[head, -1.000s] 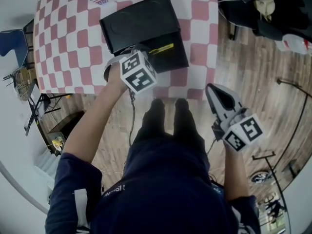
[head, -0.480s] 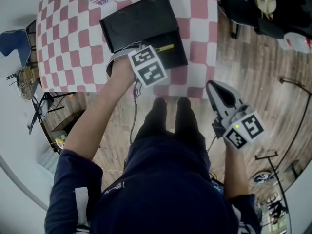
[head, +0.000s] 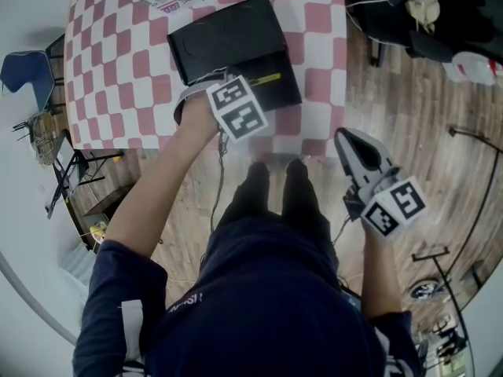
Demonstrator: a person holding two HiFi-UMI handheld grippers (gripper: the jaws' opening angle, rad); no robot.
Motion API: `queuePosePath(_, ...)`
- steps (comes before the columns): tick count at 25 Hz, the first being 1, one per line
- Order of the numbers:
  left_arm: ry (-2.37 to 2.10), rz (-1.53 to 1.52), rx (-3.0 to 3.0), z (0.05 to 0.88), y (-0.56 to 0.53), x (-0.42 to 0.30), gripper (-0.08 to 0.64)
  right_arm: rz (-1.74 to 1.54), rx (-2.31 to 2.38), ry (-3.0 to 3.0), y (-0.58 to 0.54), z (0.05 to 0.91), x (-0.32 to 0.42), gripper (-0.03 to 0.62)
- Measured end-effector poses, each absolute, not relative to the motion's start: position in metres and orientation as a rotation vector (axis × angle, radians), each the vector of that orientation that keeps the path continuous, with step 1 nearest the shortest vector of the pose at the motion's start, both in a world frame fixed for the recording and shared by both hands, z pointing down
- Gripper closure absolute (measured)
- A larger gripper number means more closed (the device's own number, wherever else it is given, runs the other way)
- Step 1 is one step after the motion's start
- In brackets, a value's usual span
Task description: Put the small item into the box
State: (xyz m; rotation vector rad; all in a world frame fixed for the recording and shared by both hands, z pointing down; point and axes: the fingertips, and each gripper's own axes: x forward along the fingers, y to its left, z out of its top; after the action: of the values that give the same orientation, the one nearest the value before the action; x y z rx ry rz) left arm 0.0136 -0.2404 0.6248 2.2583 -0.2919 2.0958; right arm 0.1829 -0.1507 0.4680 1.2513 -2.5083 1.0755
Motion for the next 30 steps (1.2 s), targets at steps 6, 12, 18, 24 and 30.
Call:
queuePosePath(6, -0.481, 1.856, 2.387, 0.575, -0.245, 0.010, 0.435, 1.005, 1.238, -2.528, -0.155, 0.451, 0.174, 0.586)
queuePosePath(12, -0.623, 1.681, 2.493, 0.522, -0.235, -0.002, 0.461, 0.924, 1.203, -2.553, -0.155, 0.429, 0.149, 0.586)
queuePosePath(18, -0.711, 1.432, 2.639, 0.467, -0.218, -0.009, 0.493, 0.833, 1.191, -2.568, -0.155, 0.402, 0.125, 0.586)
queuePosePath(24, -0.791, 1.235, 2.728, 0.431, -0.197, -0.026, 0.507, 0.756, 1.204, -2.585, -0.154, 0.378, 0.104, 0.586)
queuePosePath(30, -0.837, 1.010, 2.733, 0.413, -0.174, -0.041, 0.514, 0.696, 1.208, -2.601, -0.151, 0.361, 0.081, 0.586)
